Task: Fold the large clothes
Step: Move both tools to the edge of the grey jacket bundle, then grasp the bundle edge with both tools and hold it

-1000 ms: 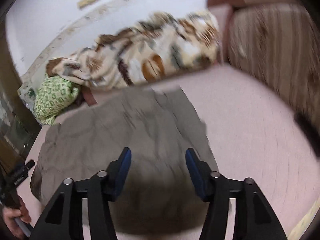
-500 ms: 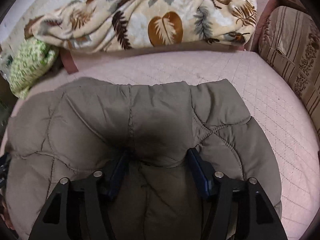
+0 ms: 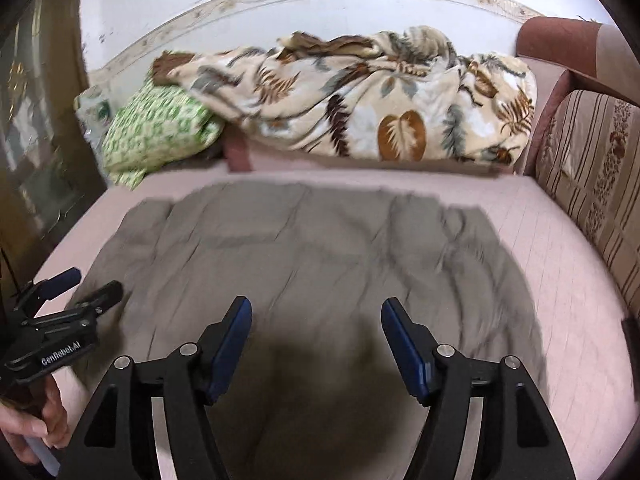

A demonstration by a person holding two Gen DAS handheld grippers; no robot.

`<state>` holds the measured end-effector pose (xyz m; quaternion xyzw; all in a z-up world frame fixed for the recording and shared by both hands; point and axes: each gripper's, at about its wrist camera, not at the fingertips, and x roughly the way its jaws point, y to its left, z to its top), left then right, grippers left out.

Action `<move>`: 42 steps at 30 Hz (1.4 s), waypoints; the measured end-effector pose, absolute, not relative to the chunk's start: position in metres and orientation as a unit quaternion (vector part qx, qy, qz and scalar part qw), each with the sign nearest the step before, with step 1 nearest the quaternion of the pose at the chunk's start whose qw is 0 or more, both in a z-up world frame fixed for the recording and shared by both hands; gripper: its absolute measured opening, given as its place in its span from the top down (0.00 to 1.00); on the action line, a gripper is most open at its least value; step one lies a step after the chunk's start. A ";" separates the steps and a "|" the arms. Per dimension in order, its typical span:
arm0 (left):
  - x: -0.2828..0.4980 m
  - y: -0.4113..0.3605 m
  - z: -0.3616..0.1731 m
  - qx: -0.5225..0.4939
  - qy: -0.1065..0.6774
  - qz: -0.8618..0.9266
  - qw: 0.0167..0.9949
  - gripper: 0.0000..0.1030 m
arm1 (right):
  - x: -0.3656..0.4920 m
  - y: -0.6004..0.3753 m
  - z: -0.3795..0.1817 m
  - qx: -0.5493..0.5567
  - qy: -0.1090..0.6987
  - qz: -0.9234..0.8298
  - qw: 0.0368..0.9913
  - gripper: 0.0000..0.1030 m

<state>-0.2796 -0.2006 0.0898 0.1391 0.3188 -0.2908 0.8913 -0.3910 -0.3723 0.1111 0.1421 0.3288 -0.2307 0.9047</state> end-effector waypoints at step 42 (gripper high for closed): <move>-0.328 -0.176 0.029 0.148 0.326 -0.272 0.893 0.10 | -0.423 -0.331 0.038 0.128 0.380 -0.260 0.878 0.04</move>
